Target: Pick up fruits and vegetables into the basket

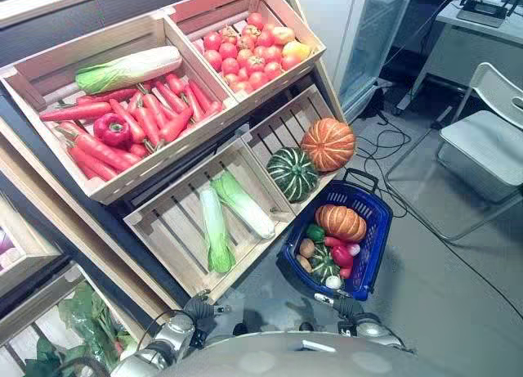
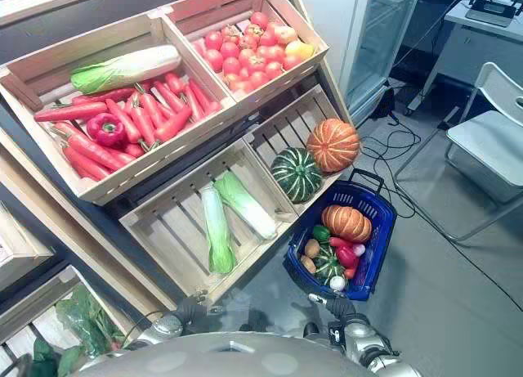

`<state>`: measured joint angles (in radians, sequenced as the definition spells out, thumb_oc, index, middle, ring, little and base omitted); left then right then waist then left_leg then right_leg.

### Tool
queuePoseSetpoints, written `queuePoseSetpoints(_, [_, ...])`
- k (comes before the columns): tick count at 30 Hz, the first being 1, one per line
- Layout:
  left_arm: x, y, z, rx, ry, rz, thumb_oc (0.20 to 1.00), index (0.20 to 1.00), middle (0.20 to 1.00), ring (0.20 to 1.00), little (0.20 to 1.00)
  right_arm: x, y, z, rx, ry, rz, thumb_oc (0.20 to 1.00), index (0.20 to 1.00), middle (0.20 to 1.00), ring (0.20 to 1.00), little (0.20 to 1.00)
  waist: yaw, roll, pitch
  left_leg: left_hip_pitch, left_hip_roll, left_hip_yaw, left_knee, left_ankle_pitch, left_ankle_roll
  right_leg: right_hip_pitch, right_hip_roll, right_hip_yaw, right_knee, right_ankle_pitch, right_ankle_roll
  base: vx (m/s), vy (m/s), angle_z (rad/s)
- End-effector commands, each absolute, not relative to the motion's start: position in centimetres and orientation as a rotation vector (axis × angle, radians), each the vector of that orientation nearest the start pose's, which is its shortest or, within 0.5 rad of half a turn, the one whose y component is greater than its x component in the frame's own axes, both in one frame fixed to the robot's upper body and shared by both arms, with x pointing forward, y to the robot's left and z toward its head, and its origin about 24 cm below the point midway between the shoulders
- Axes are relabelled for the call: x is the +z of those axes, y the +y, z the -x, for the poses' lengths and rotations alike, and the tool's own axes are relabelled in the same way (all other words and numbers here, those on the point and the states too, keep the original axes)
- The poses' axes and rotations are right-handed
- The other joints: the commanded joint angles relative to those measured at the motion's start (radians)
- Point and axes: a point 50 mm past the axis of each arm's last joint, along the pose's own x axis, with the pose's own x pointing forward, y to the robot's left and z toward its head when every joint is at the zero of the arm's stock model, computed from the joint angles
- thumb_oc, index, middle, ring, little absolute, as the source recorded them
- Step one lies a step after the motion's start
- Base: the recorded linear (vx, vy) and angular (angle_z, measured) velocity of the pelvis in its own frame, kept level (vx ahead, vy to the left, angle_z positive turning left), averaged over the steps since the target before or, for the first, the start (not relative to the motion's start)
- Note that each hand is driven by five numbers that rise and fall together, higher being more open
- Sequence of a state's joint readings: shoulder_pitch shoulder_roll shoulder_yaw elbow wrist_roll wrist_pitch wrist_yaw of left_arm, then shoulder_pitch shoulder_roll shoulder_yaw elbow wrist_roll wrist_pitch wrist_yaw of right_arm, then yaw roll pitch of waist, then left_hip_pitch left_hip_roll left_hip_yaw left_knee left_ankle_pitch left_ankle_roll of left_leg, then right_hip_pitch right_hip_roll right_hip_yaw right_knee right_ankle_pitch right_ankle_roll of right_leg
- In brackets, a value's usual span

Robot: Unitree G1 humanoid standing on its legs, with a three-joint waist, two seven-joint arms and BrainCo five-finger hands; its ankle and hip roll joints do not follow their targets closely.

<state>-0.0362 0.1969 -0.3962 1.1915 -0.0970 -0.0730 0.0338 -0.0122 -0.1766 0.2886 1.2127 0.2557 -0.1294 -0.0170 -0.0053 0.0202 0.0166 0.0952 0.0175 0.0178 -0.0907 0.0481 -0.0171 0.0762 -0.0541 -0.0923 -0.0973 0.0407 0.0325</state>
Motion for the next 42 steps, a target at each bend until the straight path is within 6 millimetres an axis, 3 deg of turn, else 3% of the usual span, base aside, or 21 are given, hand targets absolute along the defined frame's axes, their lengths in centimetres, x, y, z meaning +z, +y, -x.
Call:
queuePoseSetpoints(1, [-16.1,18.7,-11.7,-0.175,1.084,-0.361,1.0,1.0,1.0,1.0,1.0,-16.2,-19.2,-11.2,-0.015,1.081,0.123,1.0,1.0,1.0,1.0,1.0,0.003,-0.025,0.017,-0.019,-0.03,-0.021,0.003,-0.04,0.037,0.005,-0.006,-0.014,0.01,0.006,0.024,0.49,0.252,-0.14])
queuePoseSetpoints(7, [-15.4,18.9,-13.4,-0.178,0.982,-0.455,1.0,1.0,1.0,1.0,1.0,-16.0,-19.5,-11.6,-0.023,1.07,0.116,1.0,1.0,1.0,1.0,1.0,0.005,-0.027,0.028,-0.016,-0.03,-0.021,0.003,-0.04,0.039,0.008,-0.005,-0.014,0.01,0.006,0.024,0.0,0.0,0.0])
queuePoseSetpoints(10, [-14.0,18.8,-15.7,-0.169,0.825,-0.506,1.0,1.0,1.0,1.0,1.0,-15.8,-19.6,-12.1,-0.03,1.06,0.114,1.0,1.0,1.0,1.0,1.0,0.004,-0.027,0.04,-0.016,-0.031,-0.022,0.003,-0.039,0.039,0.008,-0.003,-0.011,0.01,0.008,0.023,0.0,0.0,0.0])
queuePoseSetpoints(15, [-9.4,17.5,-21.0,-0.182,0.423,-0.681,1.0,1.0,1.0,1.0,1.0,-15.6,-20.0,-12.2,-0.042,1.053,0.116,1.0,1.0,1.0,1.0,1.0,0.002,-0.025,0.058,-0.017,-0.034,-0.018,0.003,-0.04,0.044,0.005,0.002,-0.004,0.01,0.01,0.02,0.0,0.0,0.0])
queuePoseSetpoints(18, [-6.2,17.7,-24.1,-0.078,0.21,-0.784,1.0,1.0,1.0,1.0,1.0,-15.6,-19.9,-12.2,-0.05,1.041,0.111,1.0,1.0,1.0,1.0,1.0,-0.005,-0.026,0.072,-0.028,-0.037,-0.018,0.003,-0.035,0.049,-0.011,0.008,0.003,0.024,0.008,0.016,0.0,0.0,0.0])
queuePoseSetpoints(21, [-4.5,17.9,-25.5,-0.012,0.118,-0.836,1.0,1.0,1.0,1.0,1.0,-15.4,-19.9,-12.4,-0.053,1.028,0.106,1.0,1.0,1.0,1.0,1.0,-0.007,-0.027,0.082,-0.038,-0.039,-0.02,0.003,-0.031,0.051,-0.03,0.009,0.005,0.04,0.004,0.014,-0.03,0.006,0.0])
queuePoseSetpoints(22, [-2.7,18.1,-27.2,0.056,0.031,-0.885,1.0,1.0,1.0,1.0,1.0,-15.2,-20.0,-13.0,-0.06,1.004,0.107,1.0,1.0,1.0,1.0,1.0,-0.011,-0.027,0.103,-0.061,-0.042,-0.02,0.013,-0.028,0.053,-0.061,0.013,0.01,0.063,-0.001,0.009,-0.12,0.019,-0.01])
queuePoseSetpoints(26, [-0.2,18.5,-29.6,0.154,-0.105,-1.024,1.0,1.0,1.0,1.0,1.0,-14.6,-20.7,-14.3,-0.073,0.95,0.105,1.0,1.0,1.0,1.0,1.0,-0.024,-0.023,0.154,-0.096,-0.048,-0.019,0.023,-0.021,0.055,-0.101,0.019,0.013,0.086,-0.003,0.004,-0.16,0.025,-0.03])
queuePoseSetpoints(30, [2.0,19.6,-31.3,0.206,-0.209,-1.172,1.0,1.0,1.0,1.0,1.0,-13.8,-21.4,-15.8,-0.078,0.886,0.108,1.0,1.0,1.0,1.0,1.0,-0.036,-0.015,0.203,-0.149,-0.049,-0.006,0.061,-0.023,0.053,-0.158,0.024,0.012,0.141,-0.022,-0.006,-0.15,0.028,-0.01])
queuePoseSetpoints(32, [3.8,21.8,-32.6,0.275,-0.246,-1.296,1.0,1.0,1.0,1.0,1.0,-12.7,-22.4,-17.4,-0.091,0.818,0.114,1.0,1.0,1.0,1.0,1.0,-0.051,-0.011,0.27,-0.221,-0.051,-0.002,0.142,-0.022,0.043,-0.22,0.026,0.01,0.211,-0.036,-0.016,-0.23,0.017,0.05])
queuePoseSetpoints(36, [5.8,24.0,-33.7,0.324,-0.273,-1.455,1.0,1.0,1.0,1.0,1.0,-11.5,-23.4,-18.9,-0.109,0.743,0.112,1.0,1.0,1.0,1.0,1.0,-0.065,-0.01,0.333,-0.311,-0.053,0.01,0.248,-0.034,0.032,-0.289,0.023,0.001,0.291,-0.064,-0.031,-0.14,0.015,0.05])
queuePoseSetpoints(42, [9.9,25.7,-35.7,0.363,-0.36,-1.735,1.0,1.0,1.0,1.0,1.0,-9.4,-23.7,-21.9,-0.105,0.622,0.09,1.0,1.0,1.0,1.0,1.0,-0.082,-0.024,0.405,-0.482,-0.047,0.031,0.434,-0.071,0.02,-0.435,0.017,0.0,0.437,-0.102,-0.049,-0.13,0.01,0.04])
